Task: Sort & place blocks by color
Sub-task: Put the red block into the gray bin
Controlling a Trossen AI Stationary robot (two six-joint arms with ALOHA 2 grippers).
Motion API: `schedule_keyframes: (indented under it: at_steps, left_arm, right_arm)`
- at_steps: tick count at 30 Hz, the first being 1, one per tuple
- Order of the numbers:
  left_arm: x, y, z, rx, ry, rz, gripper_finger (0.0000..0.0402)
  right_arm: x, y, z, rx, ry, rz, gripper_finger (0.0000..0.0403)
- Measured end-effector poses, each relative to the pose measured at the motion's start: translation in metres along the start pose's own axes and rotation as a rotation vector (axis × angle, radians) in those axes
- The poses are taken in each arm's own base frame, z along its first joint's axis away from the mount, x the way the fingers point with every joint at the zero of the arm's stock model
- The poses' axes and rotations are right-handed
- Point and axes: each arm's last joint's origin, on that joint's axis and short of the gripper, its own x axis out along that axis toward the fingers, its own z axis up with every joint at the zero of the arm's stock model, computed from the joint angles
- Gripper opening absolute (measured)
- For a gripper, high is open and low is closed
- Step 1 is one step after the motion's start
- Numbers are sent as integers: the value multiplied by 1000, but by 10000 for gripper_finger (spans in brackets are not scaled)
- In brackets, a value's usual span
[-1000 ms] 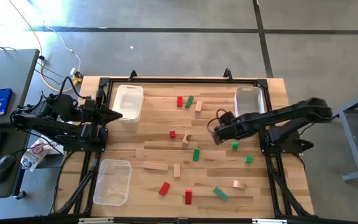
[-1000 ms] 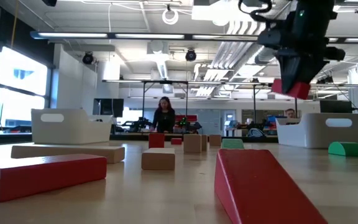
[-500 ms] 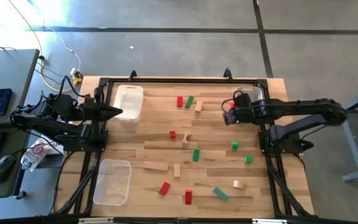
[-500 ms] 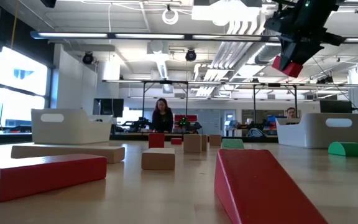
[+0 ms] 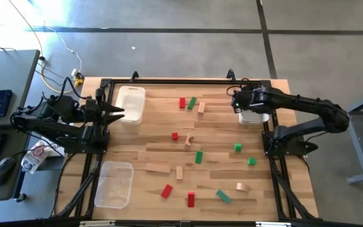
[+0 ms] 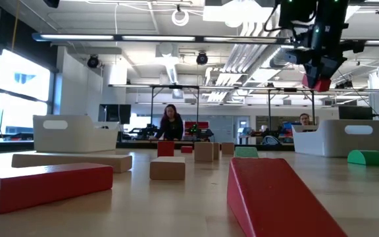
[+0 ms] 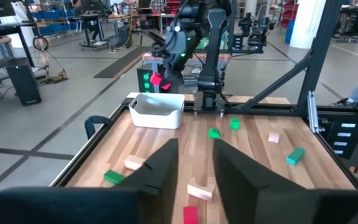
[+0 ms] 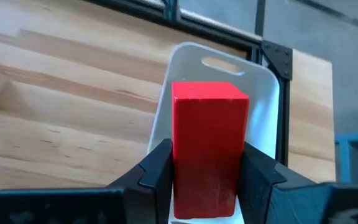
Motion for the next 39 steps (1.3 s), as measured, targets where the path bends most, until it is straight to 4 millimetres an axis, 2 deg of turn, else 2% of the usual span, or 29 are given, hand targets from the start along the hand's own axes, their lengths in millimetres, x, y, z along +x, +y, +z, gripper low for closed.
schedule_keyframes:
  at_steps: [7,16,30,39]
  left_arm:
    - [0,0,-1,-5,10,-8,144]
    - [4,-1,-1,-21,25,-6,143]
    - [45,-12,-9,23,198,3,136]
    - [72,-18,-19,48,315,24,136]
  right_arm:
    - [19,-4,11,-10,146,-16,114]
    - [44,2,17,-59,321,-17,114]
    - [87,16,21,-186,499,-97,114]
    - [95,17,22,-198,523,-122,119]
